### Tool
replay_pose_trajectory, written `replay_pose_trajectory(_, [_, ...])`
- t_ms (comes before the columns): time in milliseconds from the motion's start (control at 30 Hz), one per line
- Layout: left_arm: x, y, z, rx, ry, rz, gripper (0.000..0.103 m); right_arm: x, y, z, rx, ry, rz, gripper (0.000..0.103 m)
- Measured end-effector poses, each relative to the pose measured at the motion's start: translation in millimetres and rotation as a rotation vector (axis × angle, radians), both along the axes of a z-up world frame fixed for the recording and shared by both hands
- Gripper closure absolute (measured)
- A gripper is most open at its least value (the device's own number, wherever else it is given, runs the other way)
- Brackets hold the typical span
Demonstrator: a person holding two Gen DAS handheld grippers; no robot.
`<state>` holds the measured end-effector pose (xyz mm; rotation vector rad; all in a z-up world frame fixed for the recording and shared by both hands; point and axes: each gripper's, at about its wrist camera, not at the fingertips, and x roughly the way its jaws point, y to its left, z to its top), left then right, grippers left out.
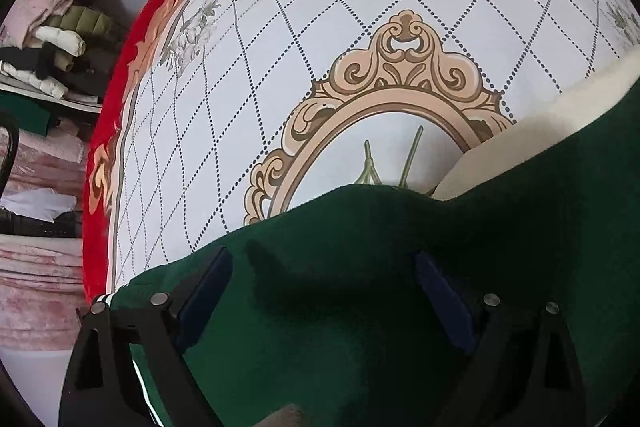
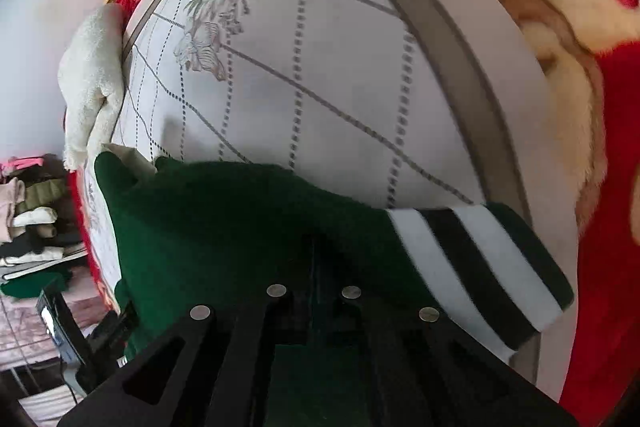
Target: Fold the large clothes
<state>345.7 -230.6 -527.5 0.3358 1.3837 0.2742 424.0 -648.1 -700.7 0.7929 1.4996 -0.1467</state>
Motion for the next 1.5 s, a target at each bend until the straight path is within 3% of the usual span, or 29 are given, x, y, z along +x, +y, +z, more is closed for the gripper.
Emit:
replay_pose_trajectory(100, [-2, 3, 12, -0.032, -0.018, 0.022, 0.007, 15, 29, 48, 0.048, -0.116, 0.056, 0.097])
replay_pose_trajectory(200, [1, 5, 3, -0.040, -0.004, 0.043, 0.007, 46, 81, 68, 0.147, -0.205, 0.264, 0.096])
replay_pose_trajectory(300, [5, 8, -10, -0.050, 0.011, 0.065, 0.003, 87, 143, 44, 0.158, -0.167, 0.501, 0.096])
replay_pose_trajectory(367, [7, 12, -14, -0.060, 0.011, 0.074, 0.002, 105, 169, 17, 0.121, -0.091, 0.559, 0.097])
replay_pose_trajectory(400, [8, 16, -17, -0.070, 0.008, 0.082, 0.002, 117, 178, -1, 0.086, -0.064, 0.567, 0.102])
replay_pose_trajectory(467, [9, 23, -19, -0.091, 0.002, 0.101, 0.001, 133, 188, -16, 0.064, -0.049, 0.575, 0.103])
replay_pose_trajectory(600, [0, 46, 10, -0.120, -0.023, 0.173, 0.001, 146, 180, -11, 0.105, 0.018, 0.499, 0.103])
replay_pose_trajectory(667, [-16, 65, 35, -0.078, -0.072, 0.206, 0.001, 140, 178, 8, 0.109, -0.004, 0.499, 0.096])
replay_pose_trajectory(767, [-50, 111, 57, 0.027, -0.097, 0.273, 0.001, 125, 187, 39, 0.098, -0.055, 0.534, 0.094])
replay_pose_trajectory(900, [-85, 191, 22, 0.164, 0.012, 0.392, 0.001, 102, 209, 42, 0.081, -0.038, 0.543, 0.094])
replay_pose_trajectory(1000, [-88, 235, -12, 0.135, 0.066, 0.460, 0.000, 92, 221, 28, 0.048, -0.015, 0.536, 0.094])
replay_pose_trajectory(1033, [-84, 247, -23, 0.081, 0.073, 0.484, 0.000, 93, 228, 26, 0.021, -0.027, 0.544, 0.094])
replay_pose_trajectory(1167, [-63, 259, -36, 0.011, 0.063, 0.493, 0.000, 100, 247, 17, -0.063, -0.034, 0.555, 0.094])
replay_pose_trajectory(1233, [-61, 262, -22, -0.017, 0.058, 0.505, 0.000, 104, 251, 14, -0.080, 0.000, 0.525, 0.094])
replay_pose_trajectory(1300, [-70, 266, 9, -0.038, -0.001, 0.508, 0.000, 108, 252, 23, -0.094, 0.029, 0.505, 0.094])
replay_pose_trajectory(1367, [-85, 270, 36, -0.041, -0.059, 0.515, 0.000, 107, 261, 44, -0.030, 0.000, 0.509, 0.094])
replay_pose_trajectory(1433, [-100, 283, 56, -0.027, -0.087, 0.529, 0.000, 106, 286, 62, 0.057, -0.031, 0.551, 0.083])
replay_pose_trajectory(1500, [-110, 297, 62, -0.019, -0.097, 0.546, 0.000, 104, 320, 73, 0.103, -0.050, 0.632, 0.043])
